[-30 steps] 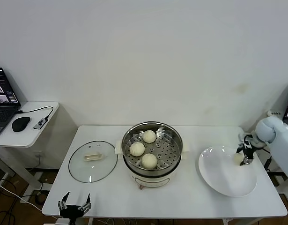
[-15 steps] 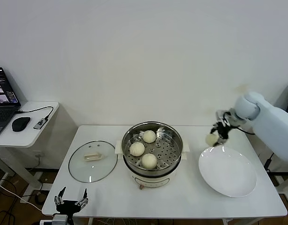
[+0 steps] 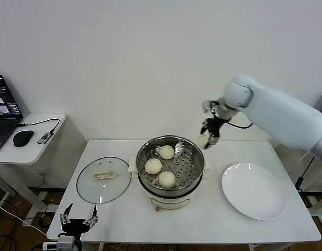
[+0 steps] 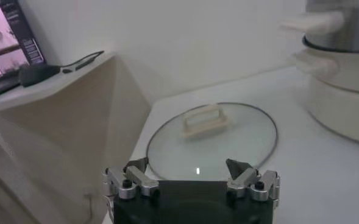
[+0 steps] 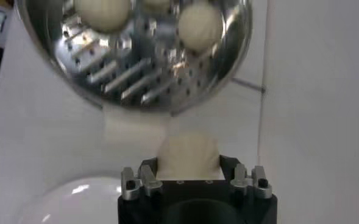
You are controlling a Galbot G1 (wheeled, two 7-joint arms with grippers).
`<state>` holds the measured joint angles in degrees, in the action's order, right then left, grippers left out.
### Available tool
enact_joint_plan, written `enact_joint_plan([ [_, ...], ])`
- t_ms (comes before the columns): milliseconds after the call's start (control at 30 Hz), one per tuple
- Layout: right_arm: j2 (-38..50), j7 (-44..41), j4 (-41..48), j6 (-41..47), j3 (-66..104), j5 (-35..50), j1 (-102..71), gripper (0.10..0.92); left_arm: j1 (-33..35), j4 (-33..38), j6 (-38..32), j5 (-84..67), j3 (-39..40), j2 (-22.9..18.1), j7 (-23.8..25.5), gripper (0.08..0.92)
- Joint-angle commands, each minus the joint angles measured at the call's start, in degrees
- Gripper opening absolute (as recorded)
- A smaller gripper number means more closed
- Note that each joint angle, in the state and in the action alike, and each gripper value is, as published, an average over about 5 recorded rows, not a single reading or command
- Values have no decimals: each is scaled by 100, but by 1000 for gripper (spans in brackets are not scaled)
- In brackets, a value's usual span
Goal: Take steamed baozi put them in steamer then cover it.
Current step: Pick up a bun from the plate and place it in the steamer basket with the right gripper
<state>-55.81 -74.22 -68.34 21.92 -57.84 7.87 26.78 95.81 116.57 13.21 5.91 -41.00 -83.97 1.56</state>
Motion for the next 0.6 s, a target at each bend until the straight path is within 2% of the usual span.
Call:
enact_joint_plan([
  [33,-963,-16,174,288,-988,687,584,636,-19,43,-1,-27,-43,9,-5,823],
  [600,-1351,-28,632,233,-1040,61,-221,636,-102,-29,15,-125,1,82,36,823],
])
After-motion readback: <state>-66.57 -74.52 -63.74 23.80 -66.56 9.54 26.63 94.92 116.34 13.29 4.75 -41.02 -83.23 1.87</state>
